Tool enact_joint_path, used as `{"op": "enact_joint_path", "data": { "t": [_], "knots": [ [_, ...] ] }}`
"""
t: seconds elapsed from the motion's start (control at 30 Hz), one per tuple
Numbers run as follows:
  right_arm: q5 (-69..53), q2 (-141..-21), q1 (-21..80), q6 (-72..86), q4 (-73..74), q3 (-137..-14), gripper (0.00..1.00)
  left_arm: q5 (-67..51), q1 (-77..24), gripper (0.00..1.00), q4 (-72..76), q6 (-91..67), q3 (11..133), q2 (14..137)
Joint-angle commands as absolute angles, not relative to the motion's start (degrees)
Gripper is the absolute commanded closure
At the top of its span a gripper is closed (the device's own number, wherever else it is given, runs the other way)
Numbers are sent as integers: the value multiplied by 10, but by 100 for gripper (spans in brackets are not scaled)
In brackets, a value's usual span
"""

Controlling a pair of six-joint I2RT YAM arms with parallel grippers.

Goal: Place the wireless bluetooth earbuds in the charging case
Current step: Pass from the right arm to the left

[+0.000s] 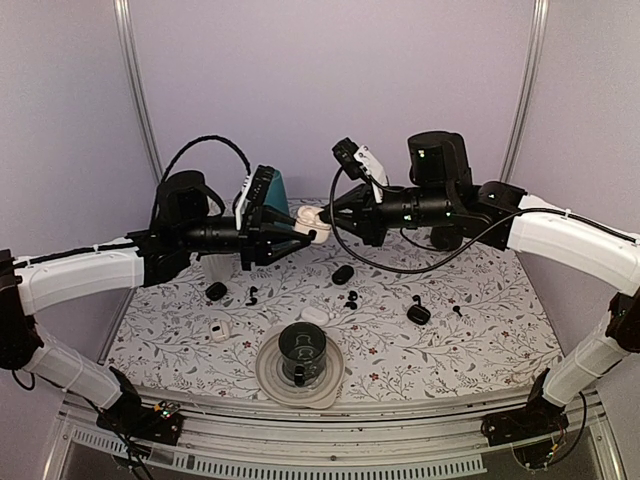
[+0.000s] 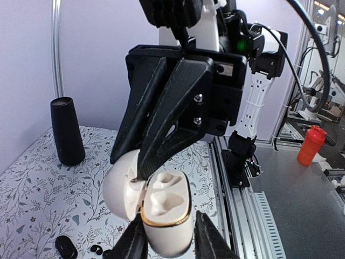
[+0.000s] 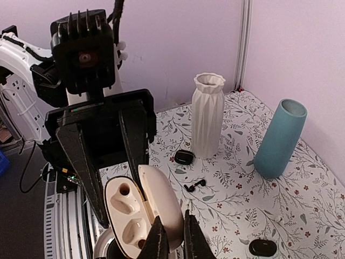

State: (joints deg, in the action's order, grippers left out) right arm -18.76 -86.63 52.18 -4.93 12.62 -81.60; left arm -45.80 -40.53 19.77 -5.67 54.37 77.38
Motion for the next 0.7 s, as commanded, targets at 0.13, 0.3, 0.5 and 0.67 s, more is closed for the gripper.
{"op": "enact_joint_path", "data": {
  "t": [0.13, 0.3, 0.5, 0.67],
  "knots": [
    [-193, -871, 526, -42, 115, -836, 94, -465, -415, 77, 200, -63, 552, 788],
    [-193, -871, 526, -41, 111, -830, 94, -463, -415, 74, 214, -74, 548, 787],
    [-184, -863, 526, -33, 89, -816, 94, -456, -415, 71, 254, -101, 532, 784],
    [-181, -860, 526, -28, 77, -809, 93, -457, -415, 77, 302, -136, 518, 790]
  ]
}}
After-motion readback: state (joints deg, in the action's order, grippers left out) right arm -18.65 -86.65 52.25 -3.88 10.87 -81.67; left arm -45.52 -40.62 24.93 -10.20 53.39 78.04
